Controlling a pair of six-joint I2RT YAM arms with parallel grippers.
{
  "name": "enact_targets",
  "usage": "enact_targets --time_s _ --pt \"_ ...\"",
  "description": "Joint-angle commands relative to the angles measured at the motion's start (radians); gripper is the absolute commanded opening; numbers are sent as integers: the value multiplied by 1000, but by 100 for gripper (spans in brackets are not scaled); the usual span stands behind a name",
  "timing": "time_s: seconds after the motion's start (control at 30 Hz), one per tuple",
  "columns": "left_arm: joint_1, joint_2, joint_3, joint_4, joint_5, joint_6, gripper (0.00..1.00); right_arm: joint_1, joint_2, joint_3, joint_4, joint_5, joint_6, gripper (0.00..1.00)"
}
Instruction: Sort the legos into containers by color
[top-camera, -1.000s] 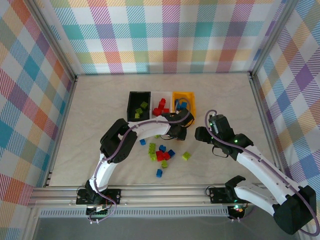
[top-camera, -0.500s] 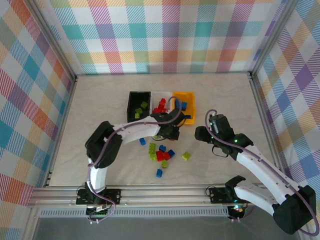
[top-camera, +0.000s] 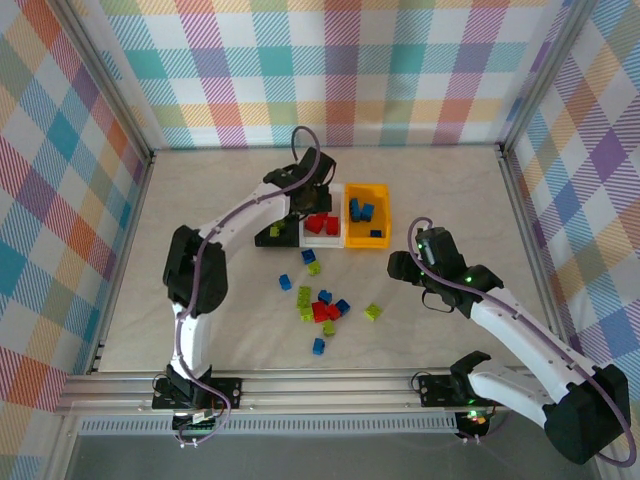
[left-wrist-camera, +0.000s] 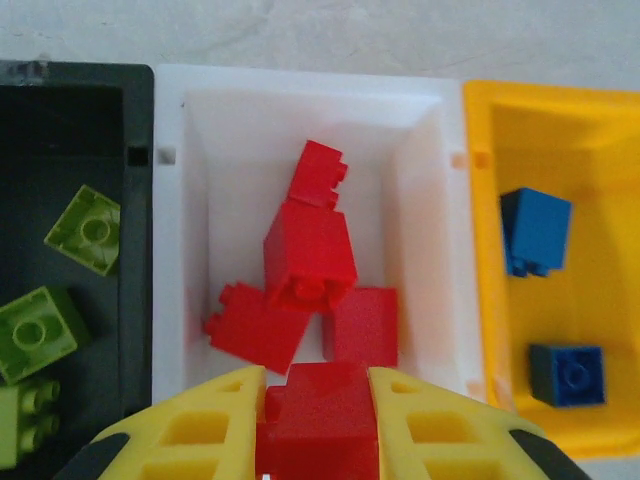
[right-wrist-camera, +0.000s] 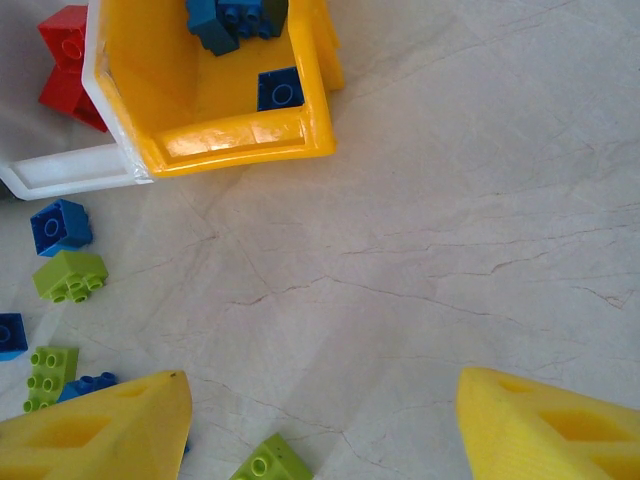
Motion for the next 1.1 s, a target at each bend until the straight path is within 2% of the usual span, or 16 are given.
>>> enact_targets --time_s 0.0,0.17,0.27,0.4,0.63,0.77,0.93,1.07 --pt "0 79 97 -88 -4 36 22 -5 -11 18 -20 -10 15 71" --pt "-4 85 149 -104 22 30 64 -5 -18 30 -36 -18 16 72" --pt "-18 2 62 -60 33 30 75 -5 -22 34 -35 -18 16 73" --pt "-40 -152 -122 5 75 11 80 -6 -16 35 -27 -17 15 73" --pt "-123 -495 -574 108 108 -45 85 -6 9 23 0 -30 21 73" --pt "-131 -629 -800 171 150 -100 89 -6 23 12 27 -37 26 73" --pt "-130 -585 -849 232 227 -37 90 -6 46 4 53 -49 37 73" --pt "-124 -466 -774 210 186 25 87 -6 40 5 45 -49 43 73"
